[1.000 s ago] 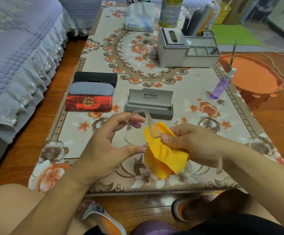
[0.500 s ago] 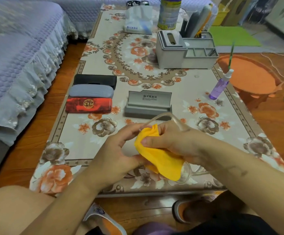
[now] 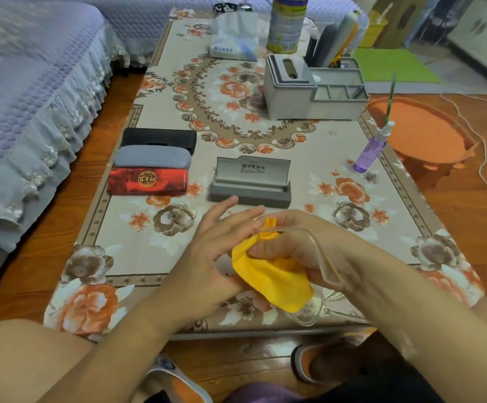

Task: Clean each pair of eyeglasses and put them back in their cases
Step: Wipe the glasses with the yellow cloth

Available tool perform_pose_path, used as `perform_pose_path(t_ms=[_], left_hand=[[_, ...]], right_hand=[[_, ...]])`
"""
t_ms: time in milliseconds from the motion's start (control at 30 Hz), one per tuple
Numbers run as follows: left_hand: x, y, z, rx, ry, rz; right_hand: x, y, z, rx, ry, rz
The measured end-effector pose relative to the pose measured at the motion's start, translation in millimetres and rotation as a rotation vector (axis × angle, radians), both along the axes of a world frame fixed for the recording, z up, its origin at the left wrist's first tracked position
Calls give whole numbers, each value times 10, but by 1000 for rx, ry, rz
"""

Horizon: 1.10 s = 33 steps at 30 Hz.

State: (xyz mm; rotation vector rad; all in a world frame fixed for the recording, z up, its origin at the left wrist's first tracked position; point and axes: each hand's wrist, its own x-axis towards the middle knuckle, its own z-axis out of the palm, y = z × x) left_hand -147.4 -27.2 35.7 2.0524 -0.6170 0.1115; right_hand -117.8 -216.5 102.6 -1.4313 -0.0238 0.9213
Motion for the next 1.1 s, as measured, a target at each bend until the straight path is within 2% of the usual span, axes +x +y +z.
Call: perform_pose_path(t_ms=[100,233,500,600,733,833,900,967,1000,1100], left_hand=[[19,46,-22,38,-145,50],[-20,68,-28,-10,-172,62],[-27,87,93,-59,-46,61],[-63,34,108,-162,66,90],[-94,-27,90,-142,100,97],[-104,-7,54,-148,20,116],[-72,41,18,-141,-99,138],[-29,90,-30,-117,-239,176],[-10,105,-52,-110,-288,201],[17,107,-104,-98,-359,256]], right_hand=[[-10,69,11,-58,-86,53],[-31,89,-72,-139,-206,129],[-9,-147,-40,-57,-179,122],[-21,-176,-95,24,-119,33],[-76,-246,-175,55,-51,-122],[87,-474,-270,22,-14,-428],[160,-701,-312,-146,-141,-542],[149,-870,-338,-333,-260,-530],[125,-925,-355,-356,-239,-486],[25,-949,-302,-212,34,-282]])
